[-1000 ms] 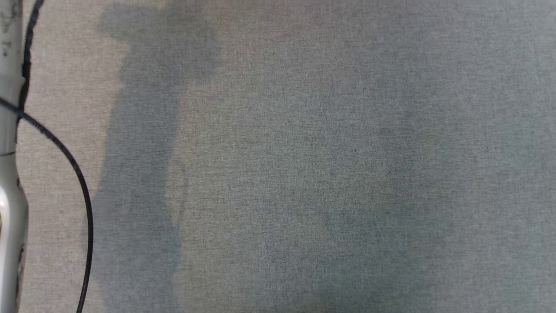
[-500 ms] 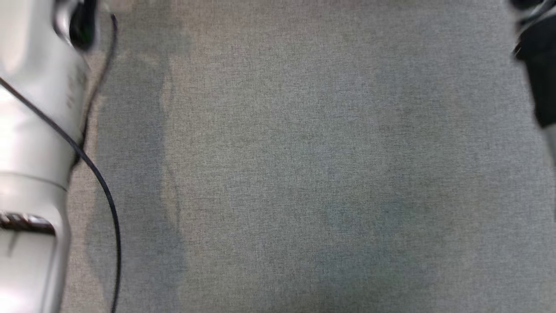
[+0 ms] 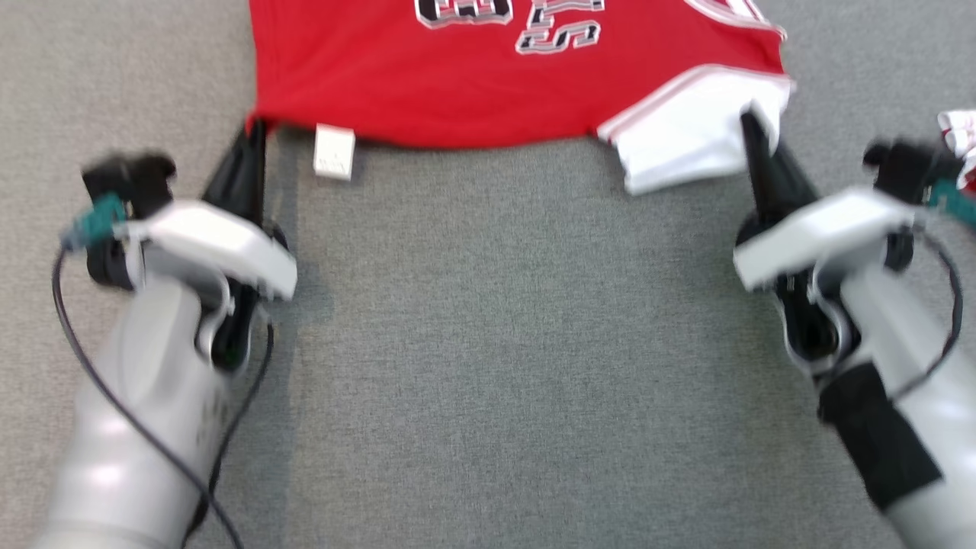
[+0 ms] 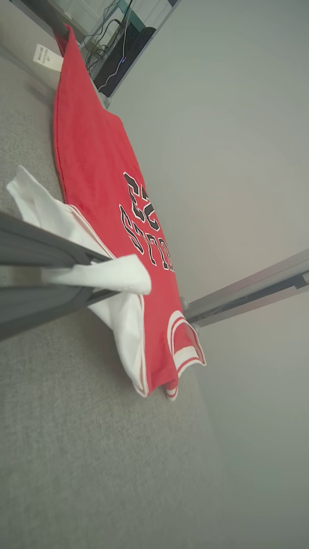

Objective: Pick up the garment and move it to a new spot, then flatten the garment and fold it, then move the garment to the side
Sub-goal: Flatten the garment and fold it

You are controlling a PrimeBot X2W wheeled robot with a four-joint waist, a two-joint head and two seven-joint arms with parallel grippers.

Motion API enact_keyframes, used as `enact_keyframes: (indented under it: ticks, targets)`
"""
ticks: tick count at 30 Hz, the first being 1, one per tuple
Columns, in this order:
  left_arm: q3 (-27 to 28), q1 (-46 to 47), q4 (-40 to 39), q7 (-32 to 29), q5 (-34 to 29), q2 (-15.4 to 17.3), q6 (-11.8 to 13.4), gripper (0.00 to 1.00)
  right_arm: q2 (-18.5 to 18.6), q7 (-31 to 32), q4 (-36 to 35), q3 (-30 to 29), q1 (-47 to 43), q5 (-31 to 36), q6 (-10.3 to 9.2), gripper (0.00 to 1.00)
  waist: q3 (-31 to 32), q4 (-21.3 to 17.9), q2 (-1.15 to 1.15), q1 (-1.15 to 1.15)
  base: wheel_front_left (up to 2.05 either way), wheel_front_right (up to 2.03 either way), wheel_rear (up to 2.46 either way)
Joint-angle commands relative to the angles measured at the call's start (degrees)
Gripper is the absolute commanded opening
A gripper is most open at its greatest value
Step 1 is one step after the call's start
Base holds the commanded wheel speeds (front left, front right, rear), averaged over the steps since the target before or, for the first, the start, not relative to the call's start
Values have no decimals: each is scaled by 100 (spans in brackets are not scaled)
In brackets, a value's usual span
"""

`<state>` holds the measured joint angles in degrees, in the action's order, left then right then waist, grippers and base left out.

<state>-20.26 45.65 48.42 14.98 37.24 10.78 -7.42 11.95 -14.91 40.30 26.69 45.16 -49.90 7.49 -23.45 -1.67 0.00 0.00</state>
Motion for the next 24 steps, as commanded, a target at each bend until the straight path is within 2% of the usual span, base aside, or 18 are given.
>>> enact_keyframes:
  ticks: [1, 9, 14, 15, 24]
  targets:
    - [145, -373, -224, 26, -93, 76, -10, 0, 68, -28, -230, -74, -402, -1, 0, 0, 199, 4, 0, 0, 0, 0, 0]
    - [841, -2290, -1816, 28, -498, 225, 103, 0, 60, -30, -1573, -832, -2361, 364, 0, 0, 728, -87, 0, 0, 0, 0, 0]
    - [943, -3456, -2794, -1, -627, 307, 325, 0, -104, -28, -2316, -1445, -3598, 707, 0, 0, 1034, -67, 0, 0, 0, 0, 0]
    - [943, -3456, -2794, -1, -627, 307, 325, 0, -104, -28, -2316, -1445, -3598, 707, 0, 0, 1034, -67, 0, 0, 0, 0, 0]
    - [951, -5028, -4827, -891, -690, 632, 1033, 0, -529, 390, -3537, -1779, -5333, 1175, 0, 0, 1444, -49, 0, 0, 0, 0, 0]
